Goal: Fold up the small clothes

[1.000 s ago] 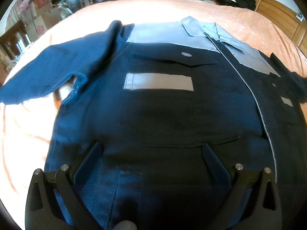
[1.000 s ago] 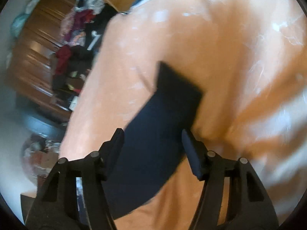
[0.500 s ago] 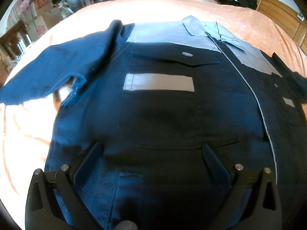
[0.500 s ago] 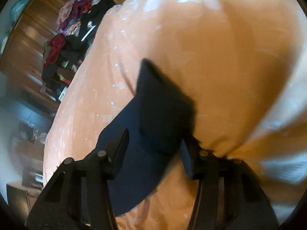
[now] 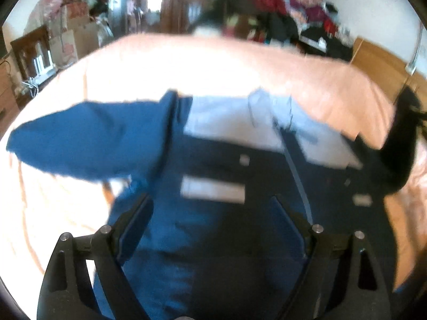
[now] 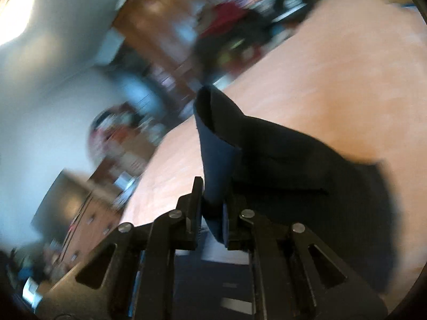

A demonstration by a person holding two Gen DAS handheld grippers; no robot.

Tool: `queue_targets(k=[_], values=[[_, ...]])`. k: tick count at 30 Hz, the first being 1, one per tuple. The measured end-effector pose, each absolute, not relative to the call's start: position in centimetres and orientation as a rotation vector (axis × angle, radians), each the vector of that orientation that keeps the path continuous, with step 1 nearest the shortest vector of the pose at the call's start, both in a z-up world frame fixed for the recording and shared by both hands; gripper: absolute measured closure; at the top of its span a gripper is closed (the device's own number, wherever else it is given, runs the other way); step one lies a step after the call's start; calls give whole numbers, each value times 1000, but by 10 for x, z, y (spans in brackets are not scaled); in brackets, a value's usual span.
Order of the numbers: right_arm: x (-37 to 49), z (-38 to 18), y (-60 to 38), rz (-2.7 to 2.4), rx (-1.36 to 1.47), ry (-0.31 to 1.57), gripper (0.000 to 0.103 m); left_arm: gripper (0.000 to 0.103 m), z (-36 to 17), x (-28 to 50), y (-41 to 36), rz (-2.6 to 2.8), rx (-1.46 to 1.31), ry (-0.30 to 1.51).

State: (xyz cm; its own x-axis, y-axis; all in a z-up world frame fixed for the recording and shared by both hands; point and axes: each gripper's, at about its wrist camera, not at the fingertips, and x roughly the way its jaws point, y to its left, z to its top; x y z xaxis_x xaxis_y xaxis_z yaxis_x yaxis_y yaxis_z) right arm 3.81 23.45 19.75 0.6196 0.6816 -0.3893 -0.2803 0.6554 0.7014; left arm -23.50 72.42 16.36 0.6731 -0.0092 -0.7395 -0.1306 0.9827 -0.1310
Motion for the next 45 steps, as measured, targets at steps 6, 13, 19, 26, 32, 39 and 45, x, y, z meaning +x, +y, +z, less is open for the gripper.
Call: queue_targets(k=[6,13,19,26,32,39,45], values=[[50,148,429,798,539,918,61,12,173,-231,746,57,-257,817],[-25,133,421,825,410,931,46,12,153,-218,744,-13,-308,877],[-69,93,334,625,457,969,44,40,124,-170,699,-233,-385,965],[-92,62,291,529,533,1010,43,45,95,-99,656,-238,-417,1026],[-95,61,289,558,521,1000,40,46,70,-59,653,-107,-449,1036],[-104,50,279,551,525,1009,40,98,64,-39,654,-122,-467,1007],[-115,57,271,531,493,984,40,99,124,-76,690,-97,-452,804]])
